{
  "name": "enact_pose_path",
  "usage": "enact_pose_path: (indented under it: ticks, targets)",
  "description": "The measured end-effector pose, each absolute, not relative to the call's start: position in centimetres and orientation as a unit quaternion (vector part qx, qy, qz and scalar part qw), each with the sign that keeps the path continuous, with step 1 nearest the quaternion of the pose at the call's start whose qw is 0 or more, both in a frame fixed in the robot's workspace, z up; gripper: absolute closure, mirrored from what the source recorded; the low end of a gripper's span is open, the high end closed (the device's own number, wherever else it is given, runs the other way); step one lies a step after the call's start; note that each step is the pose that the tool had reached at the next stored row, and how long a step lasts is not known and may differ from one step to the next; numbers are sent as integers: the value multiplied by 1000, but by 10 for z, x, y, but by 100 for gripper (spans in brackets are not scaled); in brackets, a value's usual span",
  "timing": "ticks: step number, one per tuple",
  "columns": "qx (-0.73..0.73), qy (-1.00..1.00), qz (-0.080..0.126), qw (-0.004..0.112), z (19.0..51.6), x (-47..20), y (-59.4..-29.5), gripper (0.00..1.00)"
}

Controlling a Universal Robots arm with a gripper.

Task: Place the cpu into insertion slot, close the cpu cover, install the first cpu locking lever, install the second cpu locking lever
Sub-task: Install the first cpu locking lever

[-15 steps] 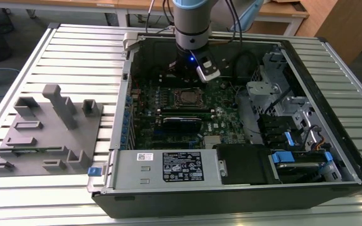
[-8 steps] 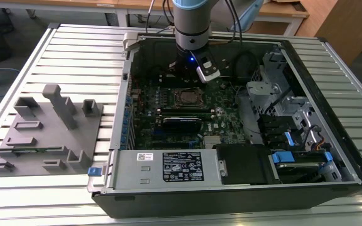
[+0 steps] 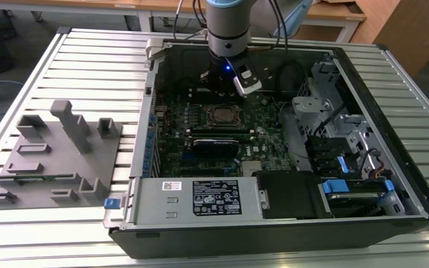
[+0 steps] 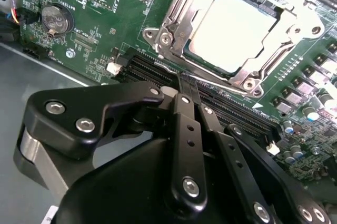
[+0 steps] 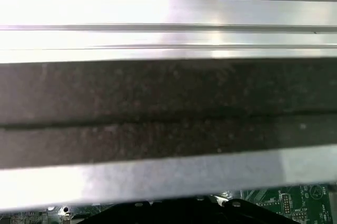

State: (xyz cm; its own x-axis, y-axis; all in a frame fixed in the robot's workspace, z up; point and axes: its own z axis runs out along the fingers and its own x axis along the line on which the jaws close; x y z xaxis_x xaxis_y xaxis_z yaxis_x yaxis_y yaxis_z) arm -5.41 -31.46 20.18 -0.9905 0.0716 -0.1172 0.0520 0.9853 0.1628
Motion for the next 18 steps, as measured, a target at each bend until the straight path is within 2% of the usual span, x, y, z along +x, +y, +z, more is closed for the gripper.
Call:
enact_pose_path:
  ticks: [18]
  targets:
    - [76, 992, 77, 65, 201, -54, -313, 89]
